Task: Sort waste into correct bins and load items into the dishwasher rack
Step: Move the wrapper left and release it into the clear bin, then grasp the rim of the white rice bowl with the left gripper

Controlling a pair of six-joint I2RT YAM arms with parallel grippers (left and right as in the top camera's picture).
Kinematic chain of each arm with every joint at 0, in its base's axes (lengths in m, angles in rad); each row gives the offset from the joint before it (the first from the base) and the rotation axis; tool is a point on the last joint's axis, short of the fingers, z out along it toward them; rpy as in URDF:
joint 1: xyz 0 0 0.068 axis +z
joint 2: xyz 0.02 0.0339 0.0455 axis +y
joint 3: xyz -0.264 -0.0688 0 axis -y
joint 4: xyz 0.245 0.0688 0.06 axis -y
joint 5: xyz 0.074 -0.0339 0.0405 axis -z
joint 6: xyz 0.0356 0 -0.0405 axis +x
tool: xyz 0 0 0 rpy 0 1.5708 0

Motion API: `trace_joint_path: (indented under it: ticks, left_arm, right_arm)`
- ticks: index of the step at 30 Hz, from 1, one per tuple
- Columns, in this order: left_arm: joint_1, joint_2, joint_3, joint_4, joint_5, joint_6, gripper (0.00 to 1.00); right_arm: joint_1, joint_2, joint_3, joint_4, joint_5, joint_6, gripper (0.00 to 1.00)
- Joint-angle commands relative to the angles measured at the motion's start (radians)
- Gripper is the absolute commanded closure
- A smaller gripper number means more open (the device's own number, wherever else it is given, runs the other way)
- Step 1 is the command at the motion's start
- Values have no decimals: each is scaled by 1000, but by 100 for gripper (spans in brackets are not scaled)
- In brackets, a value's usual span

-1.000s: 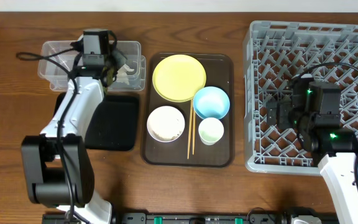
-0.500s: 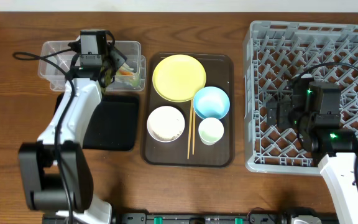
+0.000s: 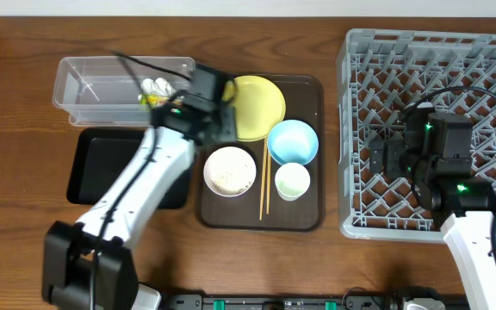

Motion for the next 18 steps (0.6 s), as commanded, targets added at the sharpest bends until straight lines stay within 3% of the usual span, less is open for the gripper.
trace_joint_path:
  ticks: [1, 12, 18]
  left_arm:
    - [-64, 49, -2, -14, -5, 34, 40]
    - [-185, 203, -2, -14, -5, 34, 40]
    - [-201, 258, -3, -14, -5, 33, 48]
  right_arm:
    - [7, 1, 18, -2, -4, 8, 1]
    - [7, 1, 18, -3, -4, 8, 1]
    - [7, 1, 18, -3, -4, 8, 1]
